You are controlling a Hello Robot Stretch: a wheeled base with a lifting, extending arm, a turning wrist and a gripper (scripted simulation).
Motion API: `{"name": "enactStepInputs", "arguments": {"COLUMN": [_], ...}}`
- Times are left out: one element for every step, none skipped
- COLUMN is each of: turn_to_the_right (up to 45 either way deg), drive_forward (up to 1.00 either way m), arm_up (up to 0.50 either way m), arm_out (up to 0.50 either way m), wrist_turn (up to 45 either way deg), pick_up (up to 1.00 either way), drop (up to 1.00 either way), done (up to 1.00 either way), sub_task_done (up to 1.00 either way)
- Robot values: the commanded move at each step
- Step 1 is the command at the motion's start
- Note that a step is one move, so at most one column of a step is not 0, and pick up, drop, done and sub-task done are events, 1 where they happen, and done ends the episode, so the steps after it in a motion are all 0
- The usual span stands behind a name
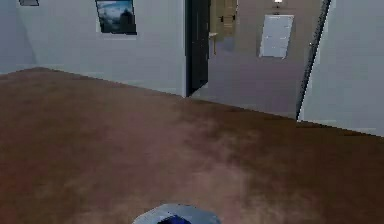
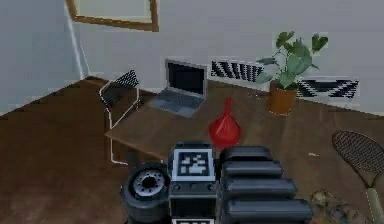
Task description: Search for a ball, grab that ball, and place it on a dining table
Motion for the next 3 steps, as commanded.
{"name": "enactStepInputs", "arguments": {"turn_to_the_right": [45.0, 0.0, 0.0], "drive_forward": [0.00, 0.00, 0.00], "arm_up": [0.00, 0.00, 0.00], "arm_out": [0.00, 0.48, 0.00], "wrist_turn": [0.0, 0.0, 39.0], "pick_up": [0.00, 0.00, 0.00], "drop": [0.00, 0.00, 0.00], "done": [0.00, 0.00, 0.00], "sub_task_done": [0.00, 0.00, 0.00]}}
